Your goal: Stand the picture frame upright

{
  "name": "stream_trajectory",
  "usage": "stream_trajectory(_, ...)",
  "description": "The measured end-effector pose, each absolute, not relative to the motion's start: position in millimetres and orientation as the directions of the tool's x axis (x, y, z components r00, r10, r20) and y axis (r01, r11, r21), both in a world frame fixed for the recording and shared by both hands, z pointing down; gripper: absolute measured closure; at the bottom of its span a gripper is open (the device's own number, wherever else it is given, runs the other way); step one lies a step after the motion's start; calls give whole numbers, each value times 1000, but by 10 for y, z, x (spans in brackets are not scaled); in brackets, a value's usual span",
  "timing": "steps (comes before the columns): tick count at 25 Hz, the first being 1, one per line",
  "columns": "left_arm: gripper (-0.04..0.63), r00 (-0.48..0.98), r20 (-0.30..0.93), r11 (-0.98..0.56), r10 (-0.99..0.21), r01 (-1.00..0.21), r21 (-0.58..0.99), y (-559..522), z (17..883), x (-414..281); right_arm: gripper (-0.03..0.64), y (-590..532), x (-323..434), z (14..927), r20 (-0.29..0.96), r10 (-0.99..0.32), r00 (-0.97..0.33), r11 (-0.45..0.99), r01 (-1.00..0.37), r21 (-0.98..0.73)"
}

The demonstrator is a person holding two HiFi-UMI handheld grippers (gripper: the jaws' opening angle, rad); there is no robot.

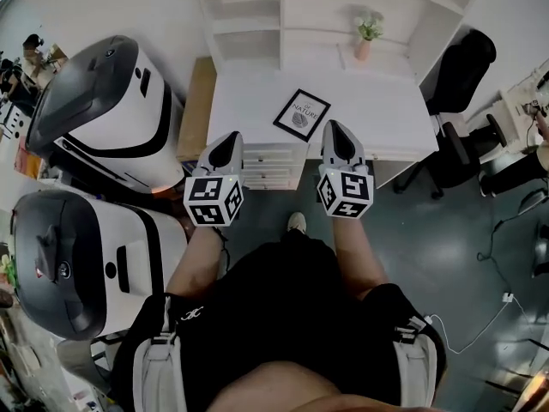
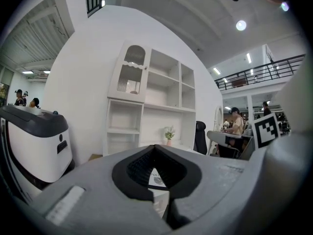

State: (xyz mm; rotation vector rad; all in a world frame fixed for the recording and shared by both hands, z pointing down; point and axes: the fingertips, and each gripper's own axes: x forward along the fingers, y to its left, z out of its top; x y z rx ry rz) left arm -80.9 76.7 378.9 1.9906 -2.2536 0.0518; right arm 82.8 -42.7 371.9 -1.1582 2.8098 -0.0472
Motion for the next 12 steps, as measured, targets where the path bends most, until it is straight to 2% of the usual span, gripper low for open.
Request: stream_trajectory(12, 581, -93, 175, 106, -980, -992, 64, -796, 3813, -946, 617, -1871, 597, 3792, -25, -699, -715, 714, -696, -75)
